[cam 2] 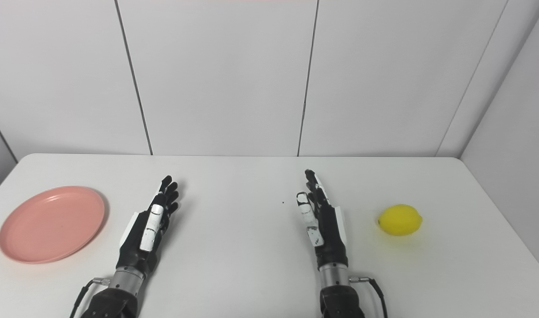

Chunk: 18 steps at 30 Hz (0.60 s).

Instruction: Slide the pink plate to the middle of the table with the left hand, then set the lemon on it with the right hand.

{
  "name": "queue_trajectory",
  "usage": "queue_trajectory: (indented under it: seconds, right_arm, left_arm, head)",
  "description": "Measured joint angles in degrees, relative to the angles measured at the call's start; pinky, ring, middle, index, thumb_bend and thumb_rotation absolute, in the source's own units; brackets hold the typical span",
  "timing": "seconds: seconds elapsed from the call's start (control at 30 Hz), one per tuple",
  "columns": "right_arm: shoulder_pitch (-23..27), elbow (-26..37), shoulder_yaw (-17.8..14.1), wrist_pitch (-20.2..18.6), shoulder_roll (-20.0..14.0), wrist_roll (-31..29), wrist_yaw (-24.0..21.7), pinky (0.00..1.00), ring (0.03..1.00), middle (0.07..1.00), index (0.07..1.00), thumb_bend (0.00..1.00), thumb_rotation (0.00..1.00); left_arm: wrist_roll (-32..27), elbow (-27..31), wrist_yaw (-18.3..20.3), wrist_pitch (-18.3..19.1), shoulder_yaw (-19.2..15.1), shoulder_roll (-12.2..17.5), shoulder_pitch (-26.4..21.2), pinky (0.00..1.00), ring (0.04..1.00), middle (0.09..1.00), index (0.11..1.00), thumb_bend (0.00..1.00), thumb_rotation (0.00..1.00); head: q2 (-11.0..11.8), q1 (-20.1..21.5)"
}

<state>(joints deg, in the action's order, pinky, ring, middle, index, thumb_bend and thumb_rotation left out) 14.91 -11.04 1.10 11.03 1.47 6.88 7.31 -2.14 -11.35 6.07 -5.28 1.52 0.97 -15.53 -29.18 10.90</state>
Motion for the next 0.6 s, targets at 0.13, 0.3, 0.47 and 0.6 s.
queue_trajectory:
  seconds: [0.13,0.3,0.47,0.6]
  right_arm:
    - [0.00,0.08,0.06,-0.01,0.00,0.01,-0.01,0.94,0.937,0.932,0.901,0.68,1.00]
    - [-0.31,0.63,0.35,-0.04,0.01,-0.27,-0.31,0.93,0.931,0.932,0.902,0.67,1.00]
    - [-2.00,2.62,0.94,-0.16,0.47,-1.17,-1.76,0.94,0.936,0.933,0.901,0.63,1.00]
    - [-2.94,3.84,1.19,-0.20,0.80,-1.28,-2.03,0.95,0.934,0.928,0.898,0.60,1.00]
  left_arm:
    - [-1.06,0.13,0.01,0.84,-0.25,-0.02,0.00,1.00,1.000,1.000,1.000,0.69,1.00]
    - [-1.76,0.27,-0.05,1.34,-0.58,-0.30,0.02,1.00,1.000,1.000,1.000,0.71,1.00]
    - [-2.97,0.76,-0.61,2.11,-1.36,-1.27,0.25,1.00,1.000,1.000,1.000,0.71,1.00]
    - [-3.92,1.05,-0.60,2.23,-1.53,-1.98,0.46,1.00,1.000,1.000,1.000,0.68,1.00]
  head:
    - [0.00,0.00]
    - [-0.53,-0.79]
    - [-1.05,-2.10]
    - [-2.02,-2.72]
